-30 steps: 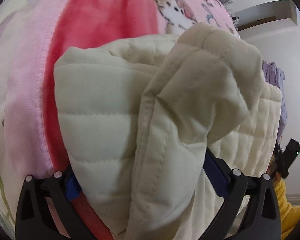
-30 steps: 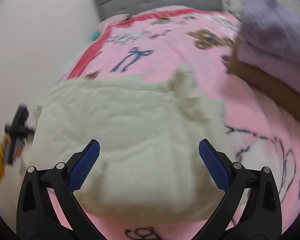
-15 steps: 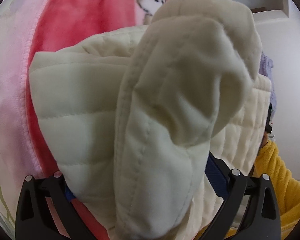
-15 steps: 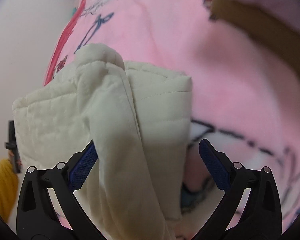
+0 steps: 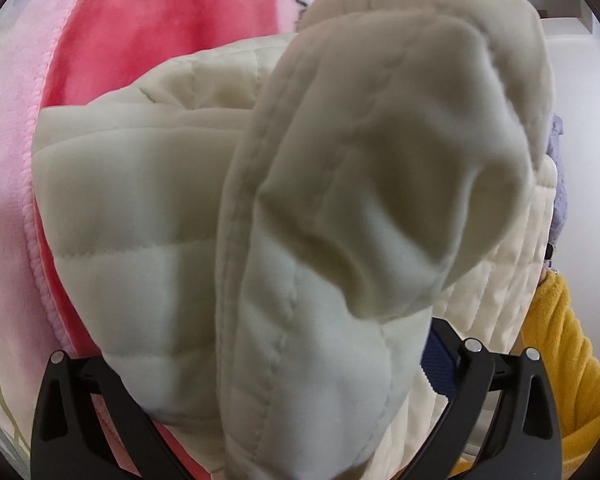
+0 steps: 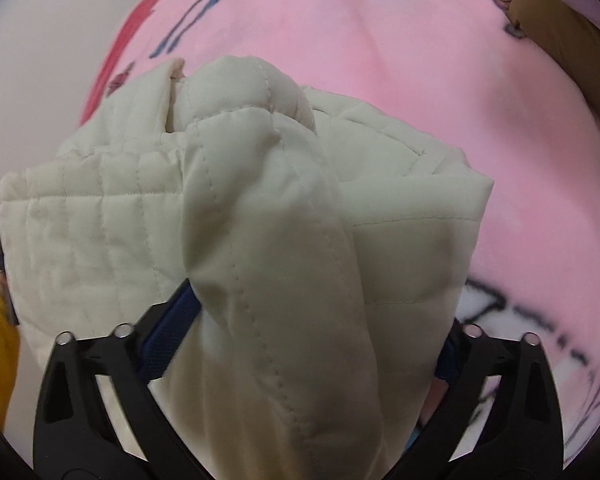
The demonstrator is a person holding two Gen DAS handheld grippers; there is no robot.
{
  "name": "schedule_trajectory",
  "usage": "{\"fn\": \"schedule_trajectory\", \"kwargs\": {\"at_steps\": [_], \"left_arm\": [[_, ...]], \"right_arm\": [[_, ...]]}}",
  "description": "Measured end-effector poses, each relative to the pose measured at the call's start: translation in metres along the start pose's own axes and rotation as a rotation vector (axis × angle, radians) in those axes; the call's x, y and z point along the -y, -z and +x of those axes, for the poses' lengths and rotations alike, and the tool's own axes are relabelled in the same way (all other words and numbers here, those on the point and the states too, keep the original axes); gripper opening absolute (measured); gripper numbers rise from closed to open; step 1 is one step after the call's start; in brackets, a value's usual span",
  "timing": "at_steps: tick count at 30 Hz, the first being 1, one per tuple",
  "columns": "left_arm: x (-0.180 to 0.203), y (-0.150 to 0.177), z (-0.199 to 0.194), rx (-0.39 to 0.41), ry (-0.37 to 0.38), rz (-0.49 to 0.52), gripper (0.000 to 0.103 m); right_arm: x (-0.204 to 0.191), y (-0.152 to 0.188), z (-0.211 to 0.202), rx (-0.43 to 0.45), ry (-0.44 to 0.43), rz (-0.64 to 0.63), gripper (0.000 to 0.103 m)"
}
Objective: Fold large clothes
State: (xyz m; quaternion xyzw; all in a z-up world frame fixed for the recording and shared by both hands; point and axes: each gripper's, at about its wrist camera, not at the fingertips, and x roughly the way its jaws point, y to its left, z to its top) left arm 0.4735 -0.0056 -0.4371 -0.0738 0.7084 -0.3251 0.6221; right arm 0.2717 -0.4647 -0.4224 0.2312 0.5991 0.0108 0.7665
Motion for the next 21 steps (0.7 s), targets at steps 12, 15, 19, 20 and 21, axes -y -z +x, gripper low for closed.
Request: {"fn": "schedule_trajectory", "kwargs": {"at_steps": [12, 15, 19, 20, 21], "left_arm": [[0.088, 0.031, -0.022, 0.238, -0.346, -0.032, 0.023], [0.107, 0.067, -0.055, 0.373, -0.292, -0.072, 0.019], [0.128, 0.120, -0.095, 0.434, -0.211, -0.110, 0.019], [0.136, 0.139, -0.108, 0.445, -0.198, -0.114, 0.019], [0.137, 0.158, -0.111, 0.447, -0.184, -0.118, 0.019]], "right_arm": [[-0.059, 0.022, -0.057, 0.197, 0.132, -0.037, 0.020], [-0.063, 0.042, -0.108, 0.255, 0.093, -0.044, 0.018], [-0.085, 0.086, -0.177, 0.335, 0.081, -0.116, 0.017], [-0.090, 0.102, -0.196, 0.348, 0.071, -0.116, 0.017], [-0.088, 0.120, -0.212, 0.345, 0.060, -0.113, 0.017]]}}
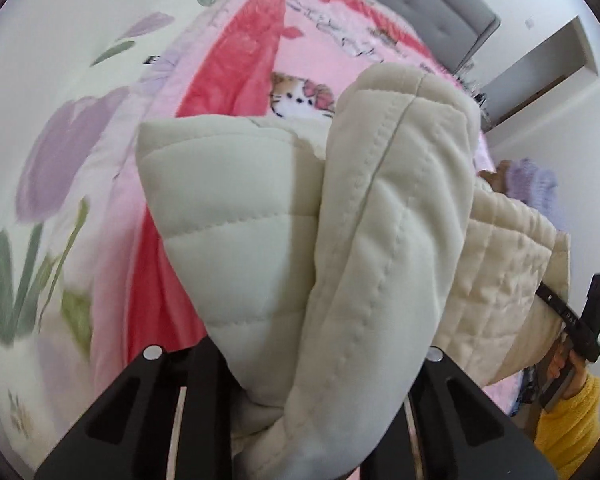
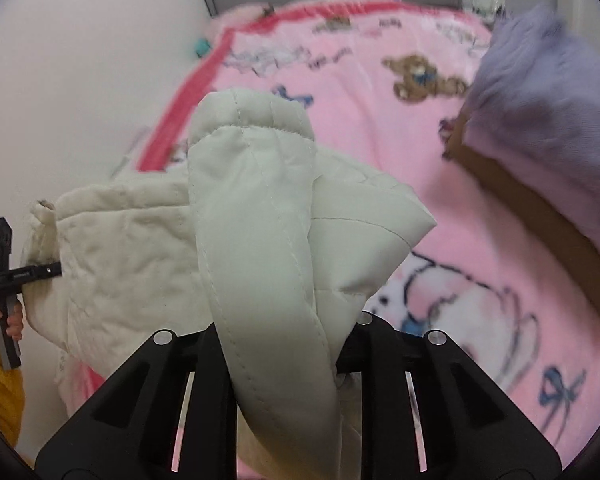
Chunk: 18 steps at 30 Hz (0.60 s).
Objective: Fold large clothes
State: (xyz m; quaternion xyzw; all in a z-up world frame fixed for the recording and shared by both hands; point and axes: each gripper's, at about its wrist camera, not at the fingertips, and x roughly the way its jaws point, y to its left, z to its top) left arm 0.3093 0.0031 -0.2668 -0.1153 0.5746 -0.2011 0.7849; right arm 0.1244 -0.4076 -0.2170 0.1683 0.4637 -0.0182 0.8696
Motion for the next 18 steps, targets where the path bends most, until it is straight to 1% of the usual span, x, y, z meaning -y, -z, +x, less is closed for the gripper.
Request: {"fn": "schedule_trajectory", "kwargs": {"at_steps": [2, 3, 4, 6, 7, 8, 9, 10, 11, 13, 14, 16, 17, 18], "left_arm": [[-0.008, 0.026, -0.026, -0.019, 0.024, -0.018, 0.019], [-0.013, 0.038, -0.035, -0.035, 0.028, -0.030, 0.020], [-0.018, 0.052, -0.038, -0.058, 0.017, -0.026, 0.020], [-0.018, 0.076, -0.026, -0.105, -0.009, -0.013, 0.020], [-0.023, 0.090, -0.016, -0.148, -0.020, -0.025, 0.020], [-0.029, 0.102, -0.006, -0.187, -0.030, -0.043, 0.020], [-0.035, 0.117, 0.003, -0.221, -0.043, -0.046, 0.020], [-0.037, 0.124, 0.012, -0.244, -0.055, -0.041, 0.020], [-0.039, 0.133, 0.020, -0.251, -0.067, -0.030, 0.020], [-0.044, 0.144, 0.030, -0.240, -0.066, -0.012, 0.021], [-0.045, 0.145, 0.034, -0.239, -0.071, -0.009, 0.024], [-0.048, 0.145, 0.042, -0.245, -0.078, 0.011, 0.035], [-0.051, 0.145, 0.049, -0.258, -0.091, 0.026, 0.048], [-0.055, 0.145, 0.055, -0.271, -0.093, 0.046, 0.056]], "right_arm": [[-0.001, 0.024, -0.028, -0.018, -0.021, 0.043, 0.017], [0.001, 0.040, -0.039, -0.035, -0.029, 0.074, 0.017], [0.004, 0.053, -0.043, -0.050, -0.032, 0.096, 0.017], [0.008, 0.092, -0.043, -0.113, -0.012, 0.134, 0.018], [0.007, 0.106, -0.038, -0.138, -0.006, 0.152, 0.018], [0.013, 0.128, -0.030, -0.178, 0.004, 0.187, 0.018], [0.018, 0.146, -0.022, -0.210, 0.009, 0.220, 0.018], [0.021, 0.159, -0.015, -0.229, 0.013, 0.239, 0.018], [0.030, 0.180, -0.007, -0.237, 0.017, 0.283, 0.018], [0.040, 0.198, -0.001, -0.221, -0.001, 0.338, 0.019], [0.047, 0.205, 0.004, -0.204, -0.018, 0.366, 0.022], [0.054, 0.210, 0.010, -0.189, -0.025, 0.371, 0.027], [0.054, 0.212, 0.016, -0.195, -0.024, 0.349, 0.035], [0.053, 0.211, 0.021, -0.203, -0.019, 0.327, 0.042]]}}
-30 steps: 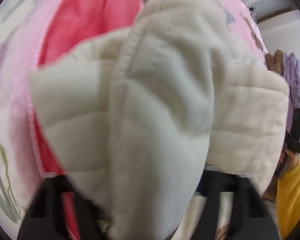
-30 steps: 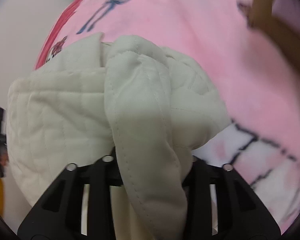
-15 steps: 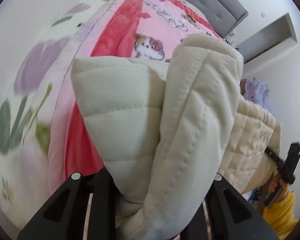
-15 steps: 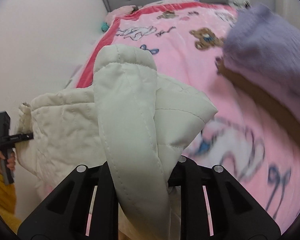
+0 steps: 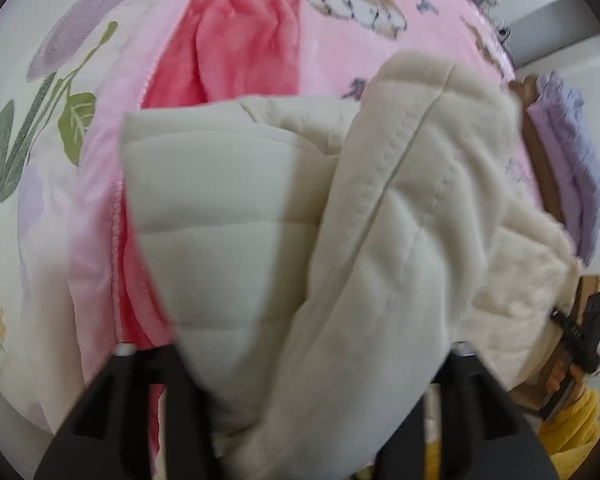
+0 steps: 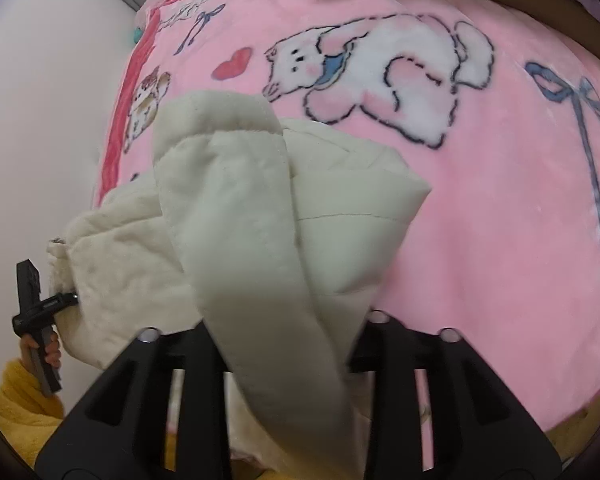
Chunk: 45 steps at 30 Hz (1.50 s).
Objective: Fold large clothes
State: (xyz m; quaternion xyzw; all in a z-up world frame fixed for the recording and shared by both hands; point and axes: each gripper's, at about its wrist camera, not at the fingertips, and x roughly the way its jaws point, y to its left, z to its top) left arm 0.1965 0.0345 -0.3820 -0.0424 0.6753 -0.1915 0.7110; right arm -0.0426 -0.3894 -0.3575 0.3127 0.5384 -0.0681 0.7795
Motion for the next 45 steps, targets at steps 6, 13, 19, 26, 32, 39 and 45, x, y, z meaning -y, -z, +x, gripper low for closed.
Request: {"fn": "schedule_trajectory", "kwargs": {"at_steps": [6, 13, 19, 26, 32, 39, 45], "left_arm": [[-0.016, -0.012, 0.020, -0.045, 0.039, 0.064, 0.078], [-0.027, -0.023, 0.050, -0.099, 0.056, 0.033, 0.099], [-0.008, -0.018, 0.033, -0.081, -0.005, -0.009, 0.054], [0.025, -0.002, -0.054, 0.109, -0.041, -0.131, 0.019], [0.097, -0.013, -0.160, 0.275, 0.090, -0.008, 0.019], [0.226, -0.044, -0.216, 0.400, 0.239, 0.201, 0.019], [0.360, -0.058, -0.204, 0.456, 0.293, 0.285, 0.019]], "right_arm": [[0.017, -0.017, 0.035, -0.082, 0.002, -0.024, 0.083], [0.034, -0.021, 0.072, -0.151, -0.056, 0.050, 0.096], [0.005, -0.019, 0.054, -0.127, -0.077, 0.057, 0.026], [-0.039, -0.023, -0.034, 0.035, -0.028, 0.117, 0.017], [-0.050, -0.013, -0.151, 0.280, -0.121, 0.244, 0.016], [-0.011, -0.007, -0.300, 0.562, -0.117, 0.211, 0.016], [0.073, -0.042, -0.376, 0.657, -0.087, 0.156, 0.016]]}}
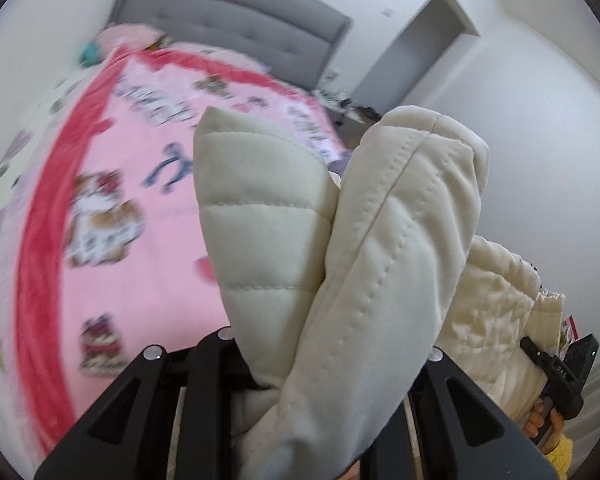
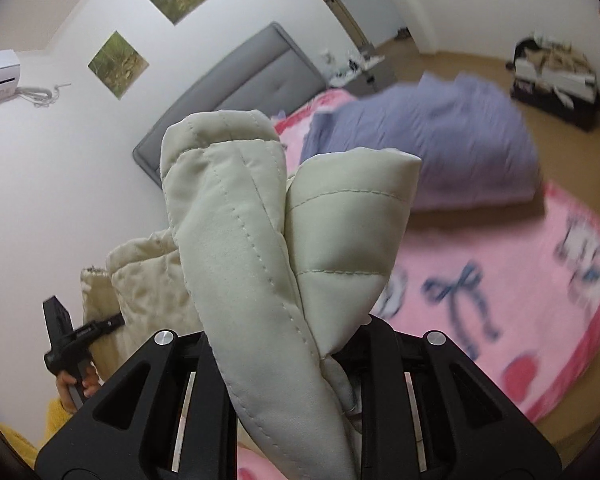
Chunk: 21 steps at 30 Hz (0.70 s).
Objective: Fold large clothes
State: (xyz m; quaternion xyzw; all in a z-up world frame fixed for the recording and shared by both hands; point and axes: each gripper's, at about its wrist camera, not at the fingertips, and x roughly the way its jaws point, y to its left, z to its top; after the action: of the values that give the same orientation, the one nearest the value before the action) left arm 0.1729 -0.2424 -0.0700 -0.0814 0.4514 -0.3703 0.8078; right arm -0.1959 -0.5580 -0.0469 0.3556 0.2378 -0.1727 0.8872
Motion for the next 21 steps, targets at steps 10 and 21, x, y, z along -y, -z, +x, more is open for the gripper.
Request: {"fn": "schedule_trajectory", "kwargs": {"at_steps": [10, 21], "left_arm": [[0.142, -0.066, 0.124, 0.012, 0.015, 0.003, 0.019], [0.222, -0.175, 0.251, -0.028, -0.021, 0.108, 0.019]], "right_arm": [[0.121, -0.150, 0.015, 0.003, 0.031, -0.108, 0.016], [0.184, -0.259, 0.097, 0.028, 0.040, -0.031, 0.017]]}}
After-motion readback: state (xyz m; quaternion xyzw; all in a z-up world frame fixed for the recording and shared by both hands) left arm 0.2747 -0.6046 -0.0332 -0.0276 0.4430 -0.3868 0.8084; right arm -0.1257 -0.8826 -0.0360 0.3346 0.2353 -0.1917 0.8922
